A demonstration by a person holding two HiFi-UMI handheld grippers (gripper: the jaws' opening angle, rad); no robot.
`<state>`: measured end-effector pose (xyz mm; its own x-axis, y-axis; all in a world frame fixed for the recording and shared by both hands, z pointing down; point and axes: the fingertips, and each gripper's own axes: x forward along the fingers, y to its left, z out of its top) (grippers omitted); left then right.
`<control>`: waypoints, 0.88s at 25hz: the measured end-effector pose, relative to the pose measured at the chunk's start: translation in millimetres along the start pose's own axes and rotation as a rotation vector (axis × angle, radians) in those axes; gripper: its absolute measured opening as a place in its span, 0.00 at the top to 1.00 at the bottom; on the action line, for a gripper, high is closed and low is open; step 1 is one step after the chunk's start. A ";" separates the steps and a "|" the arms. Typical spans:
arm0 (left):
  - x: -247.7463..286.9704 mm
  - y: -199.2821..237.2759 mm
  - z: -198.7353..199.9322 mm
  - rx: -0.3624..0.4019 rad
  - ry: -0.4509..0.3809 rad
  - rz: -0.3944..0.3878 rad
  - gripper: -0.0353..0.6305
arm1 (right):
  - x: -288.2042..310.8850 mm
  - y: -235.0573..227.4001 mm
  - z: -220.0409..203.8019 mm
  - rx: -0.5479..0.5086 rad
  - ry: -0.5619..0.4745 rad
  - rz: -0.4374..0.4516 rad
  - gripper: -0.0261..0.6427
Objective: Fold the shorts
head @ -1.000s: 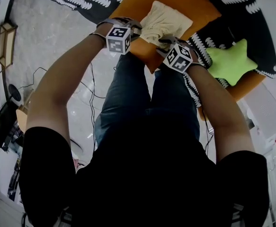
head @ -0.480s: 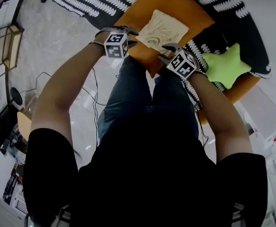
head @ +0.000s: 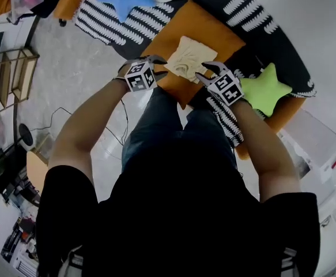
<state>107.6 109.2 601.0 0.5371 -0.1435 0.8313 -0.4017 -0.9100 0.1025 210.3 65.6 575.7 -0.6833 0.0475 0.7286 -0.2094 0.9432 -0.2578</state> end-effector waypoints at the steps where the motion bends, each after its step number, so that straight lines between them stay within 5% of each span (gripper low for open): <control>1: -7.0 0.1 6.9 -0.004 -0.009 0.006 0.73 | -9.6 -3.4 6.8 0.011 -0.017 -0.015 0.69; 13: -105.3 36.4 117.1 -0.134 -0.237 0.165 0.73 | -134.8 -34.1 59.5 0.126 -0.187 -0.191 0.73; 17: -129.2 42.9 145.5 -0.223 -0.326 0.172 0.73 | -171.5 -46.2 73.2 0.162 -0.232 -0.259 0.73; 22: -153.2 48.8 171.8 -0.245 -0.384 0.182 0.73 | -222.2 -61.4 86.8 0.217 -0.308 -0.341 0.75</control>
<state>133.2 19.9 384.8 0.6583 -0.4662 0.5910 -0.6521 -0.7454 0.1383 314.3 -31.4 374.6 -0.7183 -0.3811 0.5820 -0.5747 0.7965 -0.1877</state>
